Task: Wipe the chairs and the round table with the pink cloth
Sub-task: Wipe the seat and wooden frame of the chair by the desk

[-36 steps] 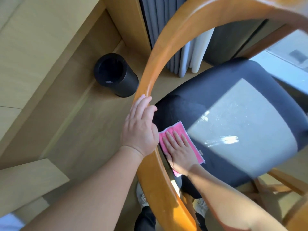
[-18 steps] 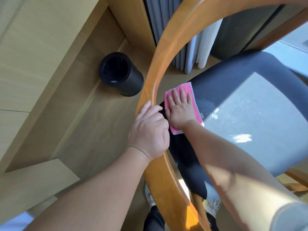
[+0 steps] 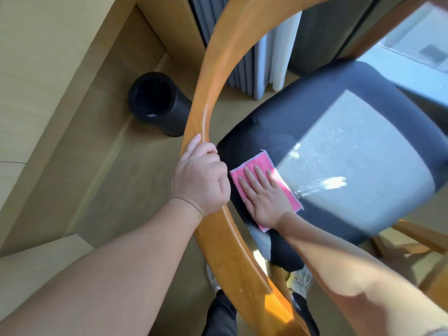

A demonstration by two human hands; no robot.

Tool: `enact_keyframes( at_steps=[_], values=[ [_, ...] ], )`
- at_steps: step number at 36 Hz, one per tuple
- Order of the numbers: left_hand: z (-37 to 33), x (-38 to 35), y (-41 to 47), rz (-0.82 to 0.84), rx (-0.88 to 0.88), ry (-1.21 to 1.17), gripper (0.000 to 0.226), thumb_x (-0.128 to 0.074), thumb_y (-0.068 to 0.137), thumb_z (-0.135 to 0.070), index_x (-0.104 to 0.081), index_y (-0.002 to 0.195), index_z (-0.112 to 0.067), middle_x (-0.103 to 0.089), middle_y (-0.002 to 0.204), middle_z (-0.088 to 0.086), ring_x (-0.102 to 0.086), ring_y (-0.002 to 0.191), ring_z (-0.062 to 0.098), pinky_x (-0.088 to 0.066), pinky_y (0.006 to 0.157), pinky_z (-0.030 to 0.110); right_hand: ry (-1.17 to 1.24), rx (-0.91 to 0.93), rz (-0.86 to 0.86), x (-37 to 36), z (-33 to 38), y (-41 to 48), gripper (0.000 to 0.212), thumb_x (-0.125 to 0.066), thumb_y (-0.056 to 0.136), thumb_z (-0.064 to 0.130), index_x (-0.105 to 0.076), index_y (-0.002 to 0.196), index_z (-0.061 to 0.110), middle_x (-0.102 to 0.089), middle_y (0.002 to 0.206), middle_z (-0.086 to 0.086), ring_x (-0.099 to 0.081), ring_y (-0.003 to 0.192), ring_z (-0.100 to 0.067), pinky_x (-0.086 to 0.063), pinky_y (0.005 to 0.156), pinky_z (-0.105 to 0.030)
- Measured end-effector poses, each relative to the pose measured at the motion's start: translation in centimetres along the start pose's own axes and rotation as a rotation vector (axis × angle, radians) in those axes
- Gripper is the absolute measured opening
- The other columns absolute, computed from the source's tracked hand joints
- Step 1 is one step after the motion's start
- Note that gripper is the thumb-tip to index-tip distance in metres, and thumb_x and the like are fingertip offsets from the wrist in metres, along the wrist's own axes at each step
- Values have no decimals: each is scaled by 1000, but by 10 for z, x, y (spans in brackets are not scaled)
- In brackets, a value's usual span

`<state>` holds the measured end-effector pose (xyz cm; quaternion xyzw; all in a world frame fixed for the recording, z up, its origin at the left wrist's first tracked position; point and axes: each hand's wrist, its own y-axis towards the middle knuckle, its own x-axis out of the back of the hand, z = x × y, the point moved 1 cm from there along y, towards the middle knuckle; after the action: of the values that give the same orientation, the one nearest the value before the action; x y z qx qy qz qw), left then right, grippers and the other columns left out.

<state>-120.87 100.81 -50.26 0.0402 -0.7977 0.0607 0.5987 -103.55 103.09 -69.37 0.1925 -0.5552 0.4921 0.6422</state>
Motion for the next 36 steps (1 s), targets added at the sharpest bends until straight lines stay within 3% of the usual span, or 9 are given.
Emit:
enact_keyframes(
  at_steps=[12,15,18,20,22,25,30,33,36],
  values=[
    [-5,1,-2,31,-48,111,28,-49,78,-7,-67,57,-10,-61,61,2,-55,82,22,-14,116,34,-95,65,64,-43,-8,-107,61,-32,99,41,-22,155,18,-18,159,-12,-5,148,-37,2,120,-52],
    [-11,8,-2,154,-99,81,30,-49,79,-6,-63,53,-11,-55,54,2,-51,64,21,-20,115,34,-125,74,82,-37,-7,-109,62,-35,98,40,-22,155,18,-15,159,-11,-8,146,-38,0,118,-52],
    [-22,6,-14,300,-111,129,26,-49,83,-15,-69,67,-11,-61,66,4,-53,73,21,-36,101,33,-130,60,81,-35,-5,-111,61,-34,99,40,-19,155,20,-12,159,-10,-5,147,-37,1,118,-51],
    [-35,-1,-32,392,-12,3,30,-44,87,-23,-70,82,-7,-59,75,4,-53,86,17,-39,87,22,-116,48,77,-35,-5,-111,60,-29,100,40,-17,155,21,-13,159,-9,-8,147,-36,-1,118,-51],
    [-52,-7,-49,531,189,-254,21,-43,94,-11,-58,80,-9,-42,71,-3,-44,82,-8,-29,73,0,-105,52,83,-35,-7,-110,59,-27,101,42,-11,155,22,-12,160,-8,-6,147,-35,-1,118,-50],
    [-58,-18,-55,449,310,-328,47,-55,88,4,-27,62,-24,-27,65,-9,-38,72,-11,-27,68,-3,-73,50,97,-35,-8,-110,58,-28,102,43,-12,154,22,-16,160,-7,-9,147,-35,-1,118,-49],
    [-62,-6,-51,327,234,-116,18,-66,74,-10,-57,57,-10,-43,55,-7,-44,68,10,-25,70,2,-68,41,108,-32,-8,-105,56,-23,103,41,-7,154,24,-9,161,-5,1,148,-34,11,118,-46],
    [-64,-3,-49,243,143,-29,20,-60,59,-16,-52,41,-16,-47,44,-6,-50,56,16,-26,68,17,-54,-5,111,-26,-7,-89,56,-7,102,46,0,155,26,7,159,0,20,144,-29,24,114,-43],
    [-60,-4,-47,235,129,-82,24,-51,65,-22,-50,41,-18,-43,45,-9,-44,56,13,-27,70,18,-3,-52,51,-13,-10,-56,59,-3,102,48,-3,156,25,6,161,1,17,147,-26,17,117,-41]
  ],
)
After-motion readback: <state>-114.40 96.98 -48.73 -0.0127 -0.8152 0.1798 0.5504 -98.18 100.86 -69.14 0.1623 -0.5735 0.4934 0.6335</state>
